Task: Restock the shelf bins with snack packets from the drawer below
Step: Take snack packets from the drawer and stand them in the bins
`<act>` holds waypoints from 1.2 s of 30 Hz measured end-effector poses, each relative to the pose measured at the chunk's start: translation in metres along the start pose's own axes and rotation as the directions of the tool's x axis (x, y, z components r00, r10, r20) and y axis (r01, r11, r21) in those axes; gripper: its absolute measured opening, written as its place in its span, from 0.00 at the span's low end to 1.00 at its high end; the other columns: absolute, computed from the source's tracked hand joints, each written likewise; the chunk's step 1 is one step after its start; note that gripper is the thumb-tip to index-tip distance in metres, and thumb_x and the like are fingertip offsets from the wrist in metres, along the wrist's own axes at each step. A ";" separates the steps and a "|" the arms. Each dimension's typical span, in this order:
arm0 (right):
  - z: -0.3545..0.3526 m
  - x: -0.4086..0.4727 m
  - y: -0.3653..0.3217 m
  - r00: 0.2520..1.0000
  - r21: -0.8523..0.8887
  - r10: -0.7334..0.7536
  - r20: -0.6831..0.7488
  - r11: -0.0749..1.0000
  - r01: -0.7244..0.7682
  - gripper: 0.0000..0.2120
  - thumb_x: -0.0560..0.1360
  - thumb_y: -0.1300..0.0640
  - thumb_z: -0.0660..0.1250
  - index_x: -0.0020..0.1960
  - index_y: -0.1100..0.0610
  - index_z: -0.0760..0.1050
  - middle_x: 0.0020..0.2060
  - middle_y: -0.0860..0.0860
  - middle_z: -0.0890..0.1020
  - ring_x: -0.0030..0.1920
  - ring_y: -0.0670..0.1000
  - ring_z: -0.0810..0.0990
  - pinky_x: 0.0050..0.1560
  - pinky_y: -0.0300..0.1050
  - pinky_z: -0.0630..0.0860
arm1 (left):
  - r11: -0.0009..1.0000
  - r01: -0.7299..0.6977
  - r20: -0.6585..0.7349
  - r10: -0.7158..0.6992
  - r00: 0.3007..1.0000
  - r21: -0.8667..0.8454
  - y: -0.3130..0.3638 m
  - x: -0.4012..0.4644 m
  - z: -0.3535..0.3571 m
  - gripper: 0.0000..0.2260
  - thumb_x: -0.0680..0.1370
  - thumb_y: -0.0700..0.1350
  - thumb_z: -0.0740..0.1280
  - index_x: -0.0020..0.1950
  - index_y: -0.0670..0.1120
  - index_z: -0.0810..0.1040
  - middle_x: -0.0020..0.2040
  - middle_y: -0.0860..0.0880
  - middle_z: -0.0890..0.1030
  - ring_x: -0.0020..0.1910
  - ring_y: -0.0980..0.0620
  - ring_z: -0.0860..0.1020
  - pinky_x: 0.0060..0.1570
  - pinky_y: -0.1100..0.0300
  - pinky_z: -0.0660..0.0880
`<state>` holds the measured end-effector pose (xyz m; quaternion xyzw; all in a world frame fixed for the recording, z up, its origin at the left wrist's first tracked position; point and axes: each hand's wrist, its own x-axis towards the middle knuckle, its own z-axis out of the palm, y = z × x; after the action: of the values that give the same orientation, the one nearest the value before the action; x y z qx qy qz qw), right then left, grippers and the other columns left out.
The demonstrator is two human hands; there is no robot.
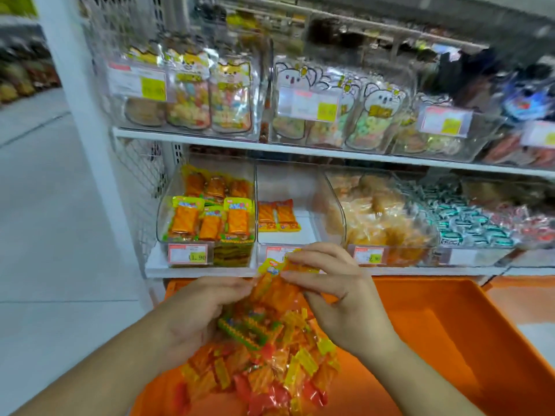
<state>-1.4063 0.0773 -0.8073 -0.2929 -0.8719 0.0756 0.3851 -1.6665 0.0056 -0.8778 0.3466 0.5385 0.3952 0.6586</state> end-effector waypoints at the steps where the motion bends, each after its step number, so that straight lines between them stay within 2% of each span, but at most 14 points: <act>1: 0.001 0.000 -0.002 1.000 0.025 -0.001 0.022 1.000 0.001 0.22 0.74 0.70 0.75 0.59 0.47 0.87 0.64 0.41 0.82 0.68 0.50 0.76 0.67 0.46 0.73 | 0.995 -0.044 0.028 0.047 0.999 -0.095 0.012 -0.005 0.012 0.14 0.83 0.43 0.63 0.66 0.41 0.81 0.63 0.33 0.80 0.63 0.27 0.76 0.58 0.39 0.80; 3: 0.006 0.004 -0.004 0.997 0.049 0.013 0.077 0.999 -0.016 0.24 0.75 0.70 0.74 0.61 0.45 0.86 0.68 0.40 0.79 0.71 0.51 0.73 0.69 0.48 0.72 | 0.995 -0.079 0.051 0.082 0.995 -0.061 0.060 -0.018 0.039 0.12 0.81 0.40 0.69 0.63 0.39 0.82 0.60 0.33 0.82 0.63 0.29 0.78 0.65 0.36 0.75; 6: 0.011 0.014 0.001 0.993 0.050 0.062 0.101 0.996 -0.068 0.29 0.73 0.75 0.70 0.63 0.46 0.84 0.72 0.40 0.75 0.75 0.51 0.70 0.73 0.45 0.68 | 0.991 -0.130 -0.025 0.131 0.991 0.026 0.059 -0.014 0.037 0.18 0.71 0.41 0.80 0.60 0.43 0.84 0.52 0.41 0.87 0.54 0.43 0.86 0.63 0.44 0.78; 9: 0.015 0.018 -0.001 0.975 0.104 0.186 0.118 0.975 -0.198 0.36 0.73 0.77 0.65 0.69 0.44 0.80 0.73 0.38 0.72 0.77 0.45 0.67 0.75 0.37 0.63 | 0.989 -0.135 -0.084 0.139 0.987 0.054 0.065 -0.008 0.034 0.17 0.72 0.41 0.78 0.60 0.48 0.83 0.49 0.46 0.88 0.51 0.48 0.87 0.61 0.47 0.78; 11: 0.021 0.020 -0.001 0.936 0.189 0.342 0.087 0.917 -0.352 0.31 0.77 0.73 0.66 0.70 0.42 0.75 0.69 0.35 0.75 0.74 0.43 0.70 0.72 0.39 0.69 | 0.984 -0.145 -0.144 0.158 0.977 0.100 0.070 -0.005 0.032 0.14 0.74 0.41 0.77 0.58 0.50 0.83 0.47 0.48 0.89 0.49 0.50 0.87 0.55 0.51 0.79; 13: 0.028 0.023 0.000 0.830 0.369 0.544 0.123 0.751 -0.547 0.23 0.79 0.64 0.71 0.68 0.43 0.74 0.59 0.38 0.80 0.64 0.43 0.79 0.64 0.47 0.78 | 0.981 -0.154 -0.168 0.173 0.970 0.118 0.068 0.000 0.029 0.12 0.75 0.41 0.77 0.57 0.51 0.83 0.46 0.51 0.89 0.47 0.54 0.87 0.54 0.53 0.79; 16: 0.038 0.031 -0.002 0.689 0.583 0.642 0.338 0.431 -0.688 0.16 0.78 0.58 0.75 0.64 0.53 0.76 0.47 0.58 0.83 0.46 0.52 0.83 0.50 0.59 0.82 | 0.972 -0.142 -0.164 0.174 0.971 0.190 0.072 -0.003 0.034 0.13 0.77 0.41 0.75 0.59 0.53 0.82 0.48 0.52 0.89 0.48 0.54 0.87 0.59 0.50 0.80; 18: 0.042 0.034 -0.004 0.643 0.607 0.658 0.392 0.340 -0.718 0.16 0.78 0.62 0.74 0.63 0.58 0.75 0.37 0.57 0.81 0.39 0.54 0.81 0.44 0.56 0.82 | 0.966 -0.138 -0.175 0.178 0.968 0.220 0.071 -0.002 0.037 0.14 0.78 0.42 0.75 0.60 0.55 0.81 0.48 0.54 0.88 0.48 0.55 0.87 0.58 0.51 0.80; 20: 0.046 0.036 -0.005 0.597 0.605 0.702 0.387 0.296 -0.740 0.16 0.77 0.65 0.74 0.62 0.58 0.75 0.34 0.54 0.79 0.35 0.55 0.81 0.41 0.51 0.81 | 0.948 -0.153 -0.200 0.214 0.956 0.279 0.069 -0.001 0.037 0.13 0.78 0.43 0.75 0.59 0.57 0.80 0.48 0.59 0.88 0.47 0.60 0.85 0.55 0.59 0.80; 23: 0.054 0.039 -0.006 0.598 0.577 0.715 0.361 0.333 -0.746 0.15 0.76 0.65 0.75 0.60 0.60 0.75 0.34 0.57 0.78 0.34 0.54 0.79 0.39 0.48 0.80 | 0.888 -0.203 -0.201 0.306 0.931 0.412 0.070 0.000 0.033 0.10 0.77 0.47 0.75 0.53 0.62 0.80 0.46 0.71 0.83 0.47 0.71 0.81 0.44 0.73 0.73; 26: 0.058 0.050 -0.009 0.627 0.569 0.697 0.348 0.375 -0.732 0.12 0.77 0.65 0.75 0.56 0.62 0.75 0.34 0.58 0.75 0.34 0.53 0.75 0.35 0.44 0.78 | 0.846 -0.197 -0.230 0.346 0.910 0.495 0.079 0.001 0.022 0.08 0.76 0.51 0.76 0.48 0.64 0.81 0.44 0.76 0.80 0.47 0.75 0.78 0.44 0.73 0.70; 33: 0.063 0.088 -0.014 0.685 0.480 0.632 0.362 0.504 -0.718 0.12 0.78 0.62 0.74 0.57 0.52 0.75 0.41 0.65 0.83 0.31 0.49 0.79 0.36 0.45 0.77 | 0.808 -0.160 -0.288 0.376 0.881 0.567 0.098 0.014 -0.007 0.14 0.72 0.51 0.80 0.55 0.56 0.81 0.48 0.56 0.86 0.49 0.60 0.84 0.53 0.58 0.81; 35: 0.070 0.100 -0.005 0.732 0.427 0.574 0.366 0.596 -0.680 0.13 0.78 0.58 0.73 0.61 0.51 0.77 0.45 0.62 0.83 0.37 0.49 0.80 0.41 0.47 0.79 | 0.823 -0.146 -0.325 0.371 0.870 0.549 0.110 0.019 -0.015 0.14 0.72 0.49 0.80 0.54 0.53 0.81 0.46 0.53 0.87 0.48 0.56 0.85 0.52 0.53 0.83; 36: 0.073 0.105 0.002 0.759 0.372 0.551 0.347 0.662 -0.651 0.16 0.78 0.55 0.73 0.65 0.49 0.77 0.47 0.56 0.84 0.42 0.46 0.81 0.47 0.48 0.81 | 0.836 -0.144 -0.355 0.373 0.857 0.529 0.115 0.023 -0.020 0.13 0.72 0.47 0.80 0.53 0.52 0.81 0.44 0.52 0.87 0.48 0.53 0.85 0.53 0.49 0.83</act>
<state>-1.5135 0.1454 -0.7921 -0.4530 -0.7138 0.4383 0.3053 -1.7009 0.0781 -0.7901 0.4721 0.7020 0.4035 0.3486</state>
